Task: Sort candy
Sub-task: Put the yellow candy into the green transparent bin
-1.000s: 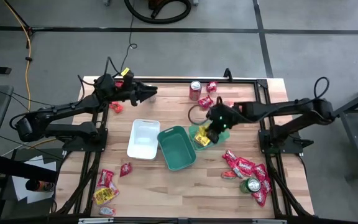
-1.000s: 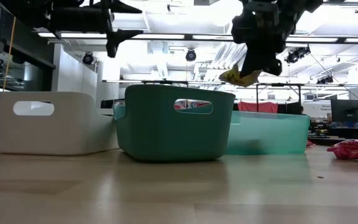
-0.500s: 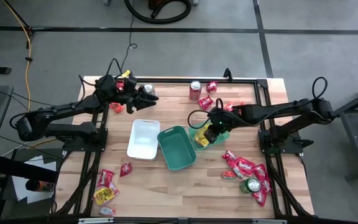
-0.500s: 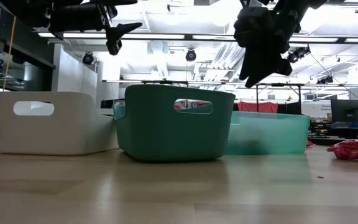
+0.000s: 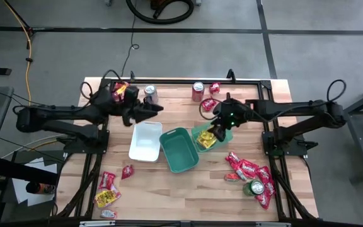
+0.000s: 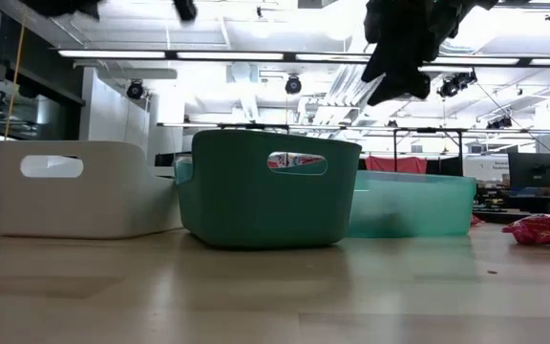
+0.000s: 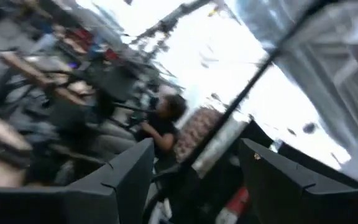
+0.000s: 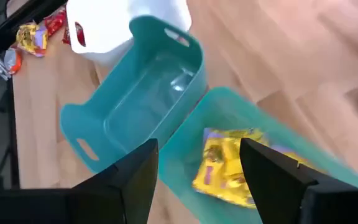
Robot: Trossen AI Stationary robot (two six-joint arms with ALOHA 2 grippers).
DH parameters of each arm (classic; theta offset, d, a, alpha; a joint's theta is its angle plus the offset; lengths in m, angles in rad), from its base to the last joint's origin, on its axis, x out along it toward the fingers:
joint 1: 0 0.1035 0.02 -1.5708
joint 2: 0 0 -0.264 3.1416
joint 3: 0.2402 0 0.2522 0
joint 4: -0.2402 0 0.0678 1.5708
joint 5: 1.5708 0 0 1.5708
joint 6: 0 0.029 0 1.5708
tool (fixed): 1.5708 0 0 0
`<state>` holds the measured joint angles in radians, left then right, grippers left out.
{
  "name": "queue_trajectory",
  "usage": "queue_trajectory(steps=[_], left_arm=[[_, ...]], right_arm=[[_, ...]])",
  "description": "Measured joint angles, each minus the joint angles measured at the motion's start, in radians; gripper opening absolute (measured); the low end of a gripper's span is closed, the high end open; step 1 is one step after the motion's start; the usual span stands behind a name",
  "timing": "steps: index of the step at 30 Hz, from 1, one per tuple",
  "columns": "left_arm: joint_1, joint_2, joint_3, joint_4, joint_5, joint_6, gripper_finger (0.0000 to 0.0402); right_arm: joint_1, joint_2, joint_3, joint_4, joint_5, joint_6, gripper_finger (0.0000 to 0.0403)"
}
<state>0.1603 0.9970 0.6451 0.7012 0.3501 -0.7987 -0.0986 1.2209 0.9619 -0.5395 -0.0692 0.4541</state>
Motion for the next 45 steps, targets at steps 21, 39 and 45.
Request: queue_trajectory(steps=[21,39,45], left_arm=[[-0.881,0.161,0.545,-1.715,-0.414,-0.135,0.0179],[-1.31,0.493,0.467,-1.656,-0.464,-0.557,0.0181],[-1.31,0.477,0.337,-1.594,-0.472,-0.621,0.0182]], right_arm=[[-0.137,-0.062,0.0,-0.002,0.098,-0.186,0.0222],[-0.137,-0.062,0.0,-0.002,0.096,-0.193,0.0222],[-0.137,-0.062,0.0,-0.002,0.096,-0.193,0.0222]])
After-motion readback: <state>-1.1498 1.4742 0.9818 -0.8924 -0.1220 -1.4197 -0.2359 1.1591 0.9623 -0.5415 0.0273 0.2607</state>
